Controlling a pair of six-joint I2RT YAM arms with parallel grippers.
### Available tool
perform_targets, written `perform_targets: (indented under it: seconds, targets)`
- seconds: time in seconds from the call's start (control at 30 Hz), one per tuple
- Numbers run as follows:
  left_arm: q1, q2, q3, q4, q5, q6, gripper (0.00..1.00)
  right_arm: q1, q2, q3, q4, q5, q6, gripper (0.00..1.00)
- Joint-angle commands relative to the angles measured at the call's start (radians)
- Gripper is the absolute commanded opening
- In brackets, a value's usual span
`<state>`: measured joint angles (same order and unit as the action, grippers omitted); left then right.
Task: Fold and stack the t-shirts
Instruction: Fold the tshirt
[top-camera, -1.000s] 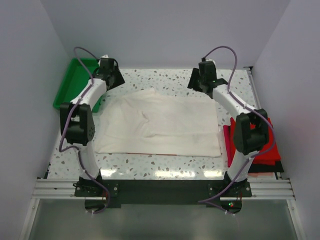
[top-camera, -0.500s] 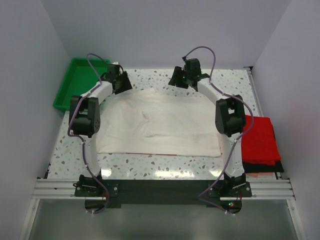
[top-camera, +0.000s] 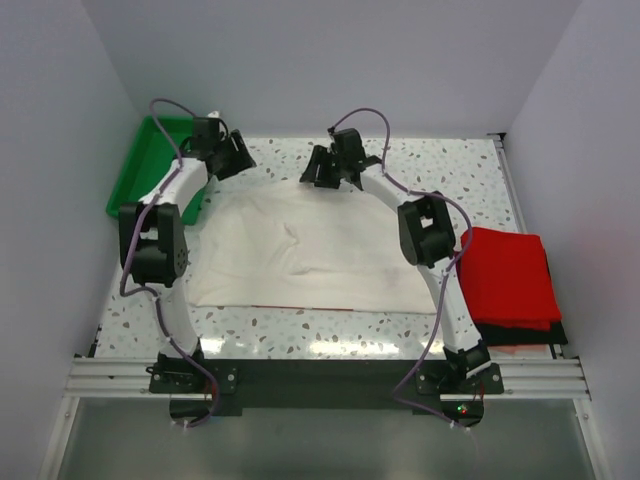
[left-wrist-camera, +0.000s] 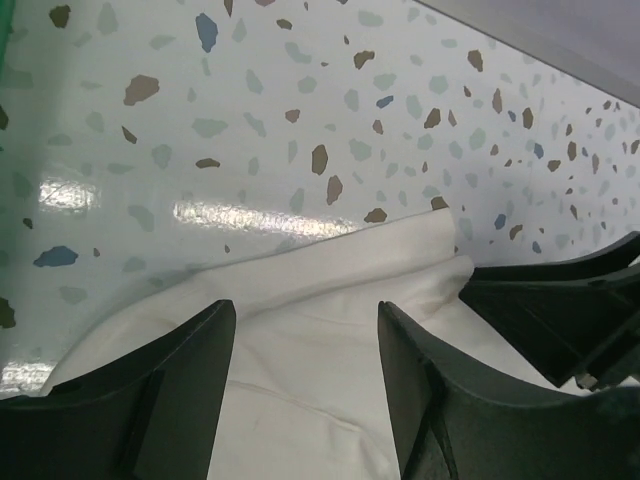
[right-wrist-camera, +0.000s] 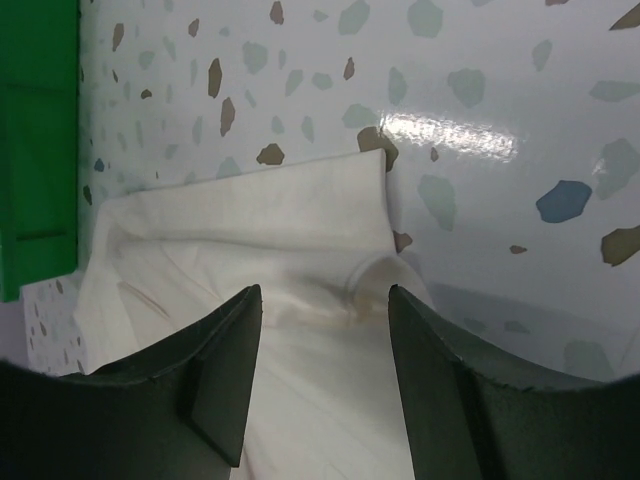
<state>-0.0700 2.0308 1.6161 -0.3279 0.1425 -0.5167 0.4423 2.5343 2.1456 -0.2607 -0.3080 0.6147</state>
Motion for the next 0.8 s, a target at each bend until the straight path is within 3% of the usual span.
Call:
perform_targets:
  seconds: [0.0,0.43,0.53,0.77]
  targets:
    - [0.032,-0.122,-0.034,-0.002,0.037,-0.011,0.64,0.009,0.02,0.04,0.057,-0.026,0.049,0.57]
    - [0.062,-0.204,-0.116,0.004,0.06,0.007,0.64,0.016,0.081,0.092,0.069,-0.009,0.105,0.53]
    - [0.064,-0.21,-0.127,0.012,0.065,0.007,0.64,0.016,0.092,0.095,0.098,-0.037,0.134,0.46]
    - [0.07,-0.216,-0.166,0.033,0.069,0.007,0.64,0.016,0.08,0.093,0.162,-0.066,0.172,0.08]
